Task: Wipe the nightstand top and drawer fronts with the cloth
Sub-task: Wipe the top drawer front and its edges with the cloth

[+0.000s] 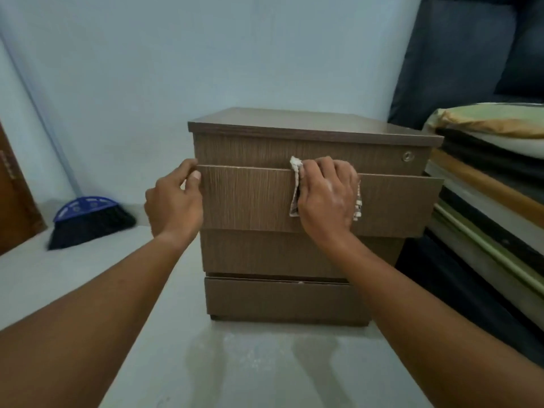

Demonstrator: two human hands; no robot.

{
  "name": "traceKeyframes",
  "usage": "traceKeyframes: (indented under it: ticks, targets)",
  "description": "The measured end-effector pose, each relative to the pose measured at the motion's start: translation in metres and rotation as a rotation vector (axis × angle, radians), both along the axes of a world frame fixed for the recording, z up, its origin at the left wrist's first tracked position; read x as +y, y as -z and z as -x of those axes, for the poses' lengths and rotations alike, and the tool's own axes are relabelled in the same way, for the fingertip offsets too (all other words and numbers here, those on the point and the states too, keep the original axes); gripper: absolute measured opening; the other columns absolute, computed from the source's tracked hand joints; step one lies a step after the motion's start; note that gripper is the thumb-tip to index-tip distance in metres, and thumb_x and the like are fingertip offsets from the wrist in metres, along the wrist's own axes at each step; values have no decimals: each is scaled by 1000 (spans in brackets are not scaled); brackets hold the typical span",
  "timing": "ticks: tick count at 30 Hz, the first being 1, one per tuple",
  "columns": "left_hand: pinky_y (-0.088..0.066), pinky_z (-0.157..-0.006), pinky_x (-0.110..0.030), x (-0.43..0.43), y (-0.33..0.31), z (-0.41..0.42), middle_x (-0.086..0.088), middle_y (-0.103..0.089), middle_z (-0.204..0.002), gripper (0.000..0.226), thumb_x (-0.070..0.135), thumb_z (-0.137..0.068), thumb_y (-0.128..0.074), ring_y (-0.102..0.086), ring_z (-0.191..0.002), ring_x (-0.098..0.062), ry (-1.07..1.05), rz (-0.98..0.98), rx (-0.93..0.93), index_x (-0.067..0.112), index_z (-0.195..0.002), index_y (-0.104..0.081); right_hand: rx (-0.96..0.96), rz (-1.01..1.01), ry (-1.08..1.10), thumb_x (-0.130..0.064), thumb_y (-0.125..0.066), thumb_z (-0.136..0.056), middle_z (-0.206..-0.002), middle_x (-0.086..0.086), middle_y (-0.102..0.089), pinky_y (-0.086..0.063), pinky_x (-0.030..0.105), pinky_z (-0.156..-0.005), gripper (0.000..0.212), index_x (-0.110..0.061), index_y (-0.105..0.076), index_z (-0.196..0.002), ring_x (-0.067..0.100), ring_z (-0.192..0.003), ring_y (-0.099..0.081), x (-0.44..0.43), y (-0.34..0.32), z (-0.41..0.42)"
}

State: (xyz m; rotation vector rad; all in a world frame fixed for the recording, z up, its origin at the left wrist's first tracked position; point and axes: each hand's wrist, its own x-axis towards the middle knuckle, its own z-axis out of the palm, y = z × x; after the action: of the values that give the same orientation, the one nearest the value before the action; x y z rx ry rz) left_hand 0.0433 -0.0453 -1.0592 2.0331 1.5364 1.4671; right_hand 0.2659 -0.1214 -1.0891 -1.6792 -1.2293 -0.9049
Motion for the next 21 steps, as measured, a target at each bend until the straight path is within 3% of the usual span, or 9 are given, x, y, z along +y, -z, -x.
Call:
traceKeyframes:
  ticks: [6, 9, 11, 13, 16, 19, 21]
  targets:
    - [-52, -78, -32, -21, -21, -43, 3, -74, -91, 37, 44, -104, -42, -67, -85, -17, 124, 25, -197, 27, -96, -73, -132, 2, -73, -28, -54, -100, -98, -2, -64, -38, 37, -84, 16, -22, -67, -107, 21, -92, -54, 35, -27, 74]
    - [-57, -86, -41, -15, -28, -30, -7, -77, -104, 55, 53, -104, -32, -73, -100, -22, 479, 487, -728, 18, -105, -75, -205, -81, -108, -22, -60, -95, -93, -1, -65, -37, 38, -77, 14, -20, -70, -105, 23, -86, -55, 47, -37, 98]
    - [-56, -87, -43, -14, -28, -18, -11, -75, -114, 69, 62, -101, -23, -69, -112, -25, 658, 661, -874, 13, -120, -69, -306, -106, -110, -18, -62, -92, -91, 0, -64, -39, 39, -80, 14, -19, -71, -102, 25, -87, -57, 48, -33, 106]
    - [-53, -91, -40, -17, -26, -6, -12, -74, -117, 80, 69, -98, -14, -69, -112, -25, 730, 739, -892, 14, -126, -65, -403, -117, -136, -18, -59, -93, -99, 0, -68, -42, 40, -94, 19, -18, -72, -107, 27, -101, -61, 45, -24, 108]
    - [-48, -98, -36, -13, -34, 15, -13, -72, -121, 89, 72, -95, -9, -67, -115, -24, 790, 736, -923, 10, -130, -63, -506, -129, -207, -21, -54, -100, -134, 1, -67, -34, 48, -119, 32, -14, -69, -129, 33, -137, -53, 45, -12, 107]
    - [-52, -88, -37, -3, -62, 23, -17, -74, -112, 83, 66, -99, -16, -71, -104, -27, 811, 694, -826, 4, -118, -67, -630, -129, -224, -20, -53, -105, -154, 0, -50, -28, 49, -122, 40, -15, -56, -145, 29, -147, -40, 47, -8, 93]
    - [-53, -79, -33, -2, -78, 19, -12, -76, -91, 62, 55, -101, -32, -71, -85, -25, 742, 660, -687, 7, -97, -71, -664, -110, -213, -19, -59, -101, -159, 0, -43, -28, 50, -122, 50, -17, -49, -150, 29, -150, -34, 47, -6, 81]
